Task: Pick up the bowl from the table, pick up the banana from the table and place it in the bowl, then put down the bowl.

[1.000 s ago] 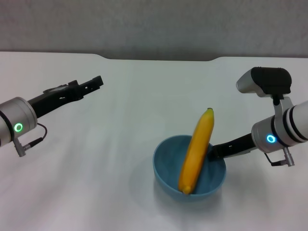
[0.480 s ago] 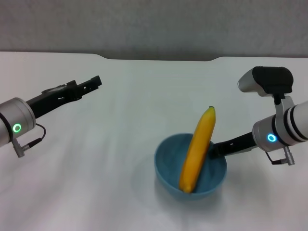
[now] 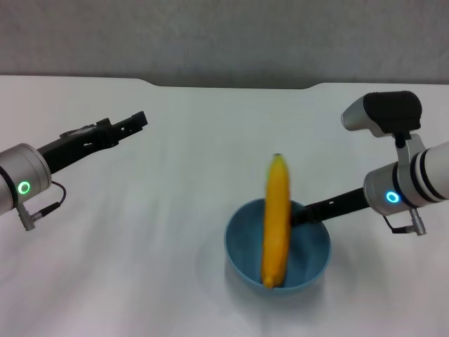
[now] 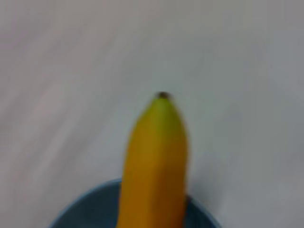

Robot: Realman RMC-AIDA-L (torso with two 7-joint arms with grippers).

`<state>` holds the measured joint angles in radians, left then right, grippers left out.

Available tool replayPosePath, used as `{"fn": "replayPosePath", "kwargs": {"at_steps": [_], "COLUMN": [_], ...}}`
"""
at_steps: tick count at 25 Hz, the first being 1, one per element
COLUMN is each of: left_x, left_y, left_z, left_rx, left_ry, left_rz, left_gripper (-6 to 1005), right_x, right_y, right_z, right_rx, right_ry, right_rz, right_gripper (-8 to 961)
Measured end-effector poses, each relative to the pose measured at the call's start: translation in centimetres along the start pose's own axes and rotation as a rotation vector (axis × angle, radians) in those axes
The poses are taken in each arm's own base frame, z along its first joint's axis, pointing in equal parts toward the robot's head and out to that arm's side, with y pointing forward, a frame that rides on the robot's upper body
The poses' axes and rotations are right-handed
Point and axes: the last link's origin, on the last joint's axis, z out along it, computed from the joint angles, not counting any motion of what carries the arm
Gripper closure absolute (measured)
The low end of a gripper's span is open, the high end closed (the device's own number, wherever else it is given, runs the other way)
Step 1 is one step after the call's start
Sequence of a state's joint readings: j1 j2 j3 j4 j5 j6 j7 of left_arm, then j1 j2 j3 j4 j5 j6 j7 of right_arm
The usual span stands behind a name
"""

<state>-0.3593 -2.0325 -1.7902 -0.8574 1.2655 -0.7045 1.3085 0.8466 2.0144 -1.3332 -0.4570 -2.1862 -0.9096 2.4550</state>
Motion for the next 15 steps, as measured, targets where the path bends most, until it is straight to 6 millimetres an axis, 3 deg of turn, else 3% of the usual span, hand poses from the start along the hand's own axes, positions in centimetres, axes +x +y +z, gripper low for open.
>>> {"fn": "replayPosePath", "kwargs": {"at_steps": [7, 13, 15], "left_x": [-0.2, -0.1, -0.2], "left_y": [-0.4, -1.3, -1.9], "left_z": [-0.3, -1.0, -1.4], "left_rx": [0.014, 0.038, 0.055], "left_ry": [0.001, 0.017, 0.021], "left_rz": [0.003, -0.014, -0.030], "left_gripper": [91, 91, 92], "right_x": [-0.7, 0.6, 1.1], "right_y": [0.9, -0.7, -1.8], "right_z": [-1.4, -4.1, -6.3], "right_rx": [-0.094, -0.113, -0.110], "right_ry": [-0.078, -0.175, -0.263], "right_rz": [-0.009, 0.019, 0.009], "right_gripper": [353, 193, 141]}}
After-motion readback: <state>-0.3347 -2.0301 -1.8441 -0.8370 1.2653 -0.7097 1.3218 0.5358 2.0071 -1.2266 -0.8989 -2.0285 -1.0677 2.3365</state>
